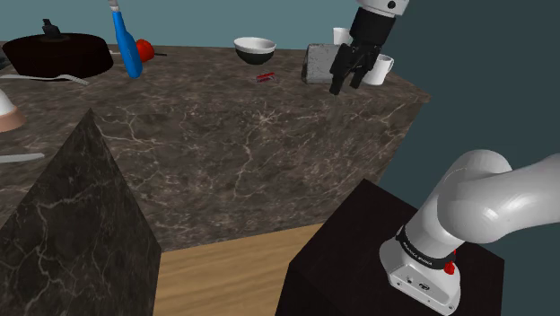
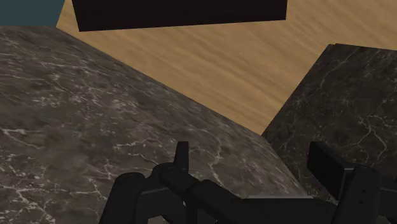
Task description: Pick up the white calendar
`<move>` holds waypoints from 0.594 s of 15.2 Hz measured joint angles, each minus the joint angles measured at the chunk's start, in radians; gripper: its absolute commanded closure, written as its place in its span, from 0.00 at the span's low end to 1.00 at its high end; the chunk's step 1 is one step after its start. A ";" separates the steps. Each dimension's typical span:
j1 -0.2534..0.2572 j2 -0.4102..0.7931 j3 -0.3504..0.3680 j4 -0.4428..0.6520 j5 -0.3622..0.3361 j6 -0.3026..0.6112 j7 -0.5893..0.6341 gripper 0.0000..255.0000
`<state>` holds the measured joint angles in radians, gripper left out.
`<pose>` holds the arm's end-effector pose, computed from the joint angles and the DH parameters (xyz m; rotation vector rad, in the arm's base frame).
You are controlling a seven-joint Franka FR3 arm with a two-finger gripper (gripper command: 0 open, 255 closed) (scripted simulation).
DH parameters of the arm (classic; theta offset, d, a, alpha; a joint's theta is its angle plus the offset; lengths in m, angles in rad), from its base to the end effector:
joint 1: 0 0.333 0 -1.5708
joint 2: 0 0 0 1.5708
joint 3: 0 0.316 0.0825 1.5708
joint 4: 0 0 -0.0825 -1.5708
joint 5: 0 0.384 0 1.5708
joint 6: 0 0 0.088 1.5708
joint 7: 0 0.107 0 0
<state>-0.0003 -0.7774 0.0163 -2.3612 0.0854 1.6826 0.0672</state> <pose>0.3202 0.0149 0.5960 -3.0590 0.0928 -0.1467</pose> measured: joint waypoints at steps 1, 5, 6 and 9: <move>0.000 0.000 0.000 0.000 0.000 0.000 0.000 0.00; 0.003 0.020 -0.091 0.018 -0.046 -0.009 -0.149 0.00; 0.004 0.036 -0.121 0.034 -0.061 -0.013 -0.199 0.00; 0.012 0.074 -0.206 0.076 -0.099 -0.025 -0.347 0.00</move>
<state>0.0121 -0.7035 -0.1901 -2.2856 -0.0137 1.6573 -0.2801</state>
